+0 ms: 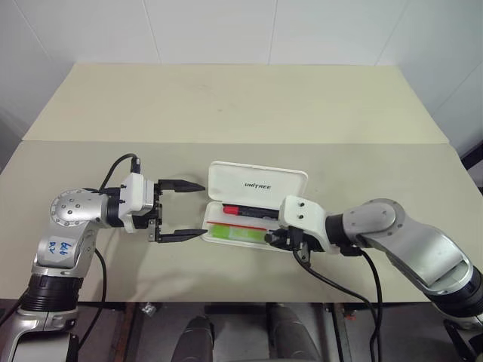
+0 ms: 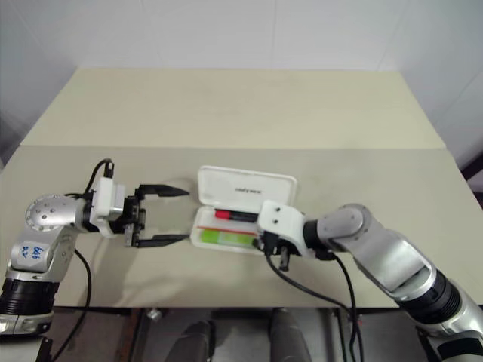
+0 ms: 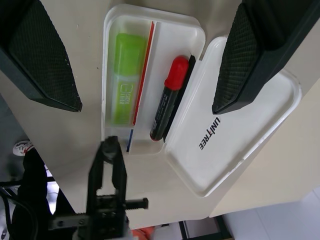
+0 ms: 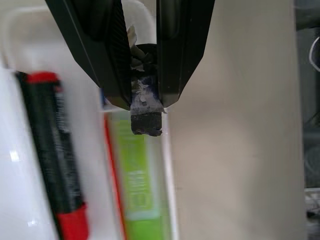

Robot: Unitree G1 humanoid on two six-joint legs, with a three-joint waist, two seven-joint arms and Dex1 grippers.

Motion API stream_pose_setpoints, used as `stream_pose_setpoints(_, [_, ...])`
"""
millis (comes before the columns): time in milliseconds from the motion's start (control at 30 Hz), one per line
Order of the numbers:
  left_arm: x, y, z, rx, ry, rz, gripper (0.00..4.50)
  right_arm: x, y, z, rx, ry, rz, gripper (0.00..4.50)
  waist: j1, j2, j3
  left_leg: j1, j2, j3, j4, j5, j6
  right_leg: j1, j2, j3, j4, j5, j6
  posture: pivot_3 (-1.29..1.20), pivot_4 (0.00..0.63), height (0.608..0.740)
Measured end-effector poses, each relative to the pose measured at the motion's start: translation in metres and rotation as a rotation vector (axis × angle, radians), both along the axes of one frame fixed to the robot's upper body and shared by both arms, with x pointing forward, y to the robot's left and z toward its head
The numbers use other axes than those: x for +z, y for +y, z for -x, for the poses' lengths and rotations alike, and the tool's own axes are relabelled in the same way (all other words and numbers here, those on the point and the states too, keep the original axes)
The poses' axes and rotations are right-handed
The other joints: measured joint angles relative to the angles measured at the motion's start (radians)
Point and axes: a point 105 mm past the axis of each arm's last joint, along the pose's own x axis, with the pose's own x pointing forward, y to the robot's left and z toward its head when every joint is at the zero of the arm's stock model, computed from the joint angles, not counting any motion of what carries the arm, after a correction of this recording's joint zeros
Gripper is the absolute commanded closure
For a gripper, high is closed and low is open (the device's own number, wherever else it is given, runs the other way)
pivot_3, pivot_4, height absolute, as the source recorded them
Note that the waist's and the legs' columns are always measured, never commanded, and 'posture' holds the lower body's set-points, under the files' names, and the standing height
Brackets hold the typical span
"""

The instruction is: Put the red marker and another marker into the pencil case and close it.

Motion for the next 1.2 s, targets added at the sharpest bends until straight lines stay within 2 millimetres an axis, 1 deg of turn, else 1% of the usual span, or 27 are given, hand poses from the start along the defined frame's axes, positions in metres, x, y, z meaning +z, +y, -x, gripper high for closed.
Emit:
stream_pose_setpoints(67, [0.000, 0.000, 0.000, 0.001, 0.000, 0.000, 0.00, 0.000, -0.001, -0.001, -0.005, -0.009, 0.004, 3.39, 0.002, 0.000, 0.000, 0.000, 0.000, 0.000, 0.000, 0.000, 0.000, 0.000, 0.000, 0.000, 0.000, 0.000, 0.000, 0.00, 0.150, 0.740])
stream_pose_setpoints(100, [0.000, 0.000, 0.000, 0.001, 0.000, 0.000, 0.00, 0.000, -0.002, -0.002, -0.005, -0.013, 0.008, 3.15, 0.002, 0.000, 0.000, 0.000, 0.000, 0.000, 0.000, 0.000, 0.000, 0.000, 0.000, 0.000, 0.000, 0.000, 0.000, 0.00, 0.150, 0.740])
stream_pose_setpoints(200, [0.000, 0.000, 0.000, 0.002, -0.001, 0.000, 0.00, -0.001, -0.009, -0.004, -0.021, -0.021, 0.031, 2.09, 0.004, 0.000, 0.000, 0.000, 0.000, 0.000, 0.000, 0.000, 0.000, 0.000, 0.000, 0.000, 0.000, 0.000, 0.000, 0.00, 0.150, 0.740])
stream_pose_setpoints(367, [-0.001, -0.001, 0.000, -0.001, 0.004, -0.002, 0.00, 0.000, -0.012, -0.005, -0.016, -0.033, 0.042, 0.28, 0.004, 0.000, 0.000, 0.000, 0.000, 0.000, 0.000, 0.000, 0.000, 0.000, 0.000, 0.000, 0.000, -0.001, -0.001, 0.00, 0.150, 0.740])
stream_pose_setpoints(400, [-0.001, -0.001, 0.000, -0.001, 0.004, -0.002, 0.00, -0.001, -0.012, -0.005, -0.014, -0.031, 0.045, 0.04, 0.004, 0.000, 0.000, 0.000, 0.000, 0.000, 0.000, 0.000, 0.000, 0.000, 0.000, 0.000, 0.000, -0.001, -0.001, 0.00, 0.150, 0.740])
stream_pose_setpoints(633, [-0.002, -0.003, -0.001, 0.002, 0.005, 0.000, 0.00, -0.001, -0.017, -0.005, -0.013, -0.031, 0.058, 0.04, 0.005, 0.000, 0.000, 0.000, 0.000, 0.000, 0.000, 0.000, 0.000, 0.000, 0.000, 0.000, -0.001, -0.001, -0.001, 0.00, 0.150, 0.740])
stream_pose_setpoints(833, [-0.003, -0.004, -0.001, -0.001, 0.003, 0.004, 0.00, 0.002, -0.012, -0.023, -0.081, -0.078, -0.001, 0.04, 0.003, 0.000, 0.000, 0.000, 0.000, 0.000, 0.000, 0.000, 0.000, 0.000, 0.000, 0.000, -0.001, -0.001, -0.002, 0.00, 0.150, 0.740])
stream_pose_setpoints(1033, [-0.003, -0.005, -0.002, 0.002, -0.001, 0.001, 0.00, 0.007, -0.007, -0.032, -0.103, -0.105, -0.052, 0.04, 0.005, 0.000, 0.000, 0.000, 0.000, 0.000, -0.001, 0.000, 0.000, 0.000, 0.000, 0.000, -0.001, 0.000, -0.001, 0.00, 0.150, 0.740])
stream_pose_setpoints(1133, [-0.003, -0.005, -0.002, 0.004, -0.003, -0.002, 0.00, 0.007, -0.007, -0.035, -0.117, -0.110, -0.061, 0.04, 0.005, 0.000, 0.000, 0.000, 0.000, 0.000, -0.001, 0.000, 0.000, 0.000, 0.000, 0.000, -0.001, 0.000, -0.001, 0.00, 0.150, 0.740])
stream_pose_setpoints(1200, [-0.003, -0.005, -0.002, 0.006, -0.003, -0.003, 0.00, 0.005, -0.012, -0.041, -0.143, -0.119, -0.050, 0.04, 0.005, 0.000, 0.000, 0.000, 0.000, 0.000, 0.000, 0.000, 0.000, 0.000, 0.000, 0.000, -0.001, 0.000, -0.001, 0.00, 0.150, 0.740])
